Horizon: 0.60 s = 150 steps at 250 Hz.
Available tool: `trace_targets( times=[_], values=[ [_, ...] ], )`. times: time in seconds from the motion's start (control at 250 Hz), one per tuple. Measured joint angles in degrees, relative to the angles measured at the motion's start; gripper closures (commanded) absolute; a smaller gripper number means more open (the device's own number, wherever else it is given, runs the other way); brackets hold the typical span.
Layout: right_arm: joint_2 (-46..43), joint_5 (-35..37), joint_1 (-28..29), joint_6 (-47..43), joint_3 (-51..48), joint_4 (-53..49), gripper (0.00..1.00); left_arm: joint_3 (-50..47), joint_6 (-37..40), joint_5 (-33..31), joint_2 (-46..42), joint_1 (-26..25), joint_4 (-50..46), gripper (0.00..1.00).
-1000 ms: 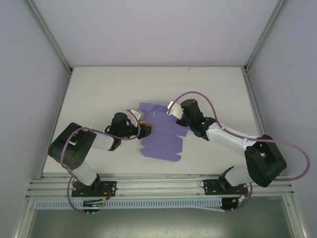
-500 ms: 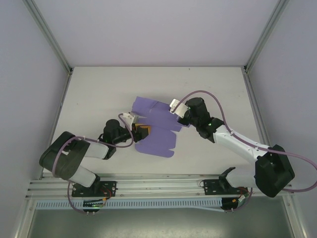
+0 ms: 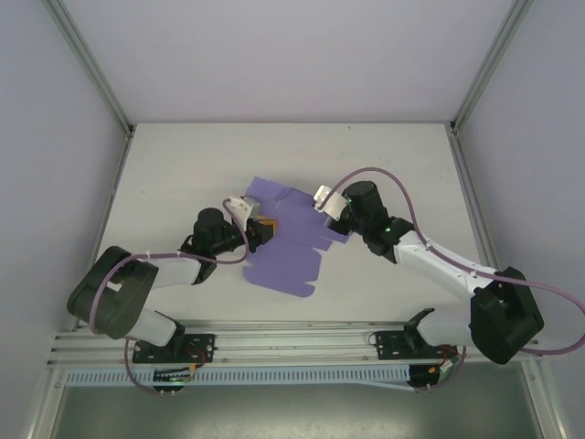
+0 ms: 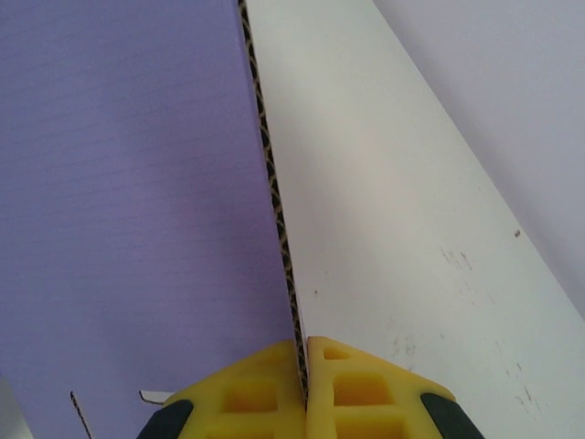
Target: Assemble paper box
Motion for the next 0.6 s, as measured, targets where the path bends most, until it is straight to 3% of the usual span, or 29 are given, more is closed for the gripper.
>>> trace_targets(
  times=[0.28,0.6],
  values=[
    [0.1,1.7,0.1,-0.1,0.0,0.0,1.00,2.6,0.4,0.3,2.6,0.0,-4.0,0.88],
    [1.6,10.6,3.2,-1.0,0.0,1.0,1.00,9.7,-3.2,-3.5,6.3,-0.8,-12.4,0.96]
  ],
)
